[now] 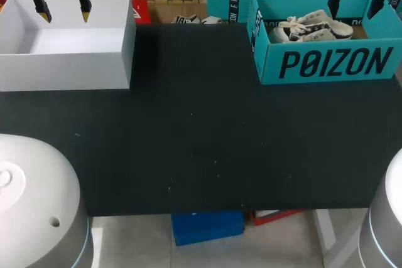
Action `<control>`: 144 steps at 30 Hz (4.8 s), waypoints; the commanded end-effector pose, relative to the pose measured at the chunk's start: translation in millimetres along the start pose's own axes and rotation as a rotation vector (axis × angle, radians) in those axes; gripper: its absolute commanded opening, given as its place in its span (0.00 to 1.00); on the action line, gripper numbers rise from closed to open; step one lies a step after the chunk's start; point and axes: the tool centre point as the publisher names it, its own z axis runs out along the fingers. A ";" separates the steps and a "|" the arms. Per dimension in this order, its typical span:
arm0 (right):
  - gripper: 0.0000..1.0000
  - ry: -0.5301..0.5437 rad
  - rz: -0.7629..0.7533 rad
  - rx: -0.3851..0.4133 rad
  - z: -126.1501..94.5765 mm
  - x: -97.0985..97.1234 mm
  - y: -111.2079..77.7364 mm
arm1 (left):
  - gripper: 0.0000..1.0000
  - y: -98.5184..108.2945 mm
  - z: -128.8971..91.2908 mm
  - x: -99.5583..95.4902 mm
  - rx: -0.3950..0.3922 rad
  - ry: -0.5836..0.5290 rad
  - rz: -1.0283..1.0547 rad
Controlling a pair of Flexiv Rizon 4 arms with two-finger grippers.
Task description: Take the shoe out of the shoebox, open the shoe tongue, remove and reinsert the insole, then place the shoe into the shoebox
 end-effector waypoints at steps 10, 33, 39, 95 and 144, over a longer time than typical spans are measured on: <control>1.00 -0.080 -0.552 -0.007 -7.9 3.5 7.5 | 1.00 0.6 -0.5 0.6 -0.001 -0.002 -0.002; 1.00 -0.074 -1.609 -0.152 -33.4 6.5 -10.7 | 1.00 0.6 -0.5 0.6 -0.001 -0.002 -0.002; 1.00 -0.074 -1.609 -0.152 -33.4 6.5 -10.7 | 1.00 0.6 -0.5 0.6 -0.001 -0.002 -0.002; 0.49 0.003 -1.745 -0.107 88.5 31.5 101.6 | 1.00 0.6 -0.5 0.6 -0.001 -0.002 -0.002; 0.36 0.152 -1.737 -0.096 216.1 -2.0 135.4 | 1.00 0.6 -0.5 0.6 -0.001 -0.002 -0.002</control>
